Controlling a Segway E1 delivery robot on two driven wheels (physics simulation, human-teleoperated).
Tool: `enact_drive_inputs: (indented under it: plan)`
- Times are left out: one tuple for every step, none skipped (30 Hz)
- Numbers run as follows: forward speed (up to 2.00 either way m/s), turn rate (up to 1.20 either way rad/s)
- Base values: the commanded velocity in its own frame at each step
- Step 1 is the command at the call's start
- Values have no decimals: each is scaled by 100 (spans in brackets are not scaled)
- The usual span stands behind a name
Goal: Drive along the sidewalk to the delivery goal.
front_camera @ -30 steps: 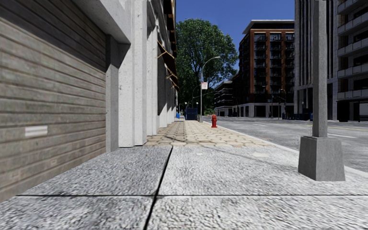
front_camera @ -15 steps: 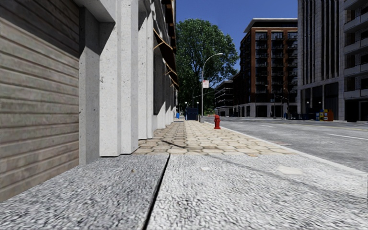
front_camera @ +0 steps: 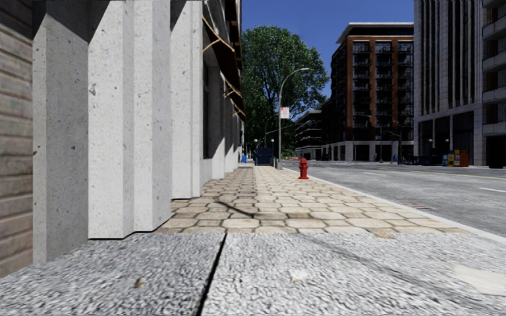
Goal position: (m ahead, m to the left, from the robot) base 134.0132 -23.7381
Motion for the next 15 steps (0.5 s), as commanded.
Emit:
enact_drive_inputs:
  plan:
    - [200,0]
    - [200,0]
    - [200,0]
    - [200,0]
    - [200,0]
    - [200,0]
    - [200,0]
    - [200,0]
    - [200,0]
    - [200,0]
    - [200,0]
    - [200,0]
    - [200,0]
    - [200,0]
    - [200,0]
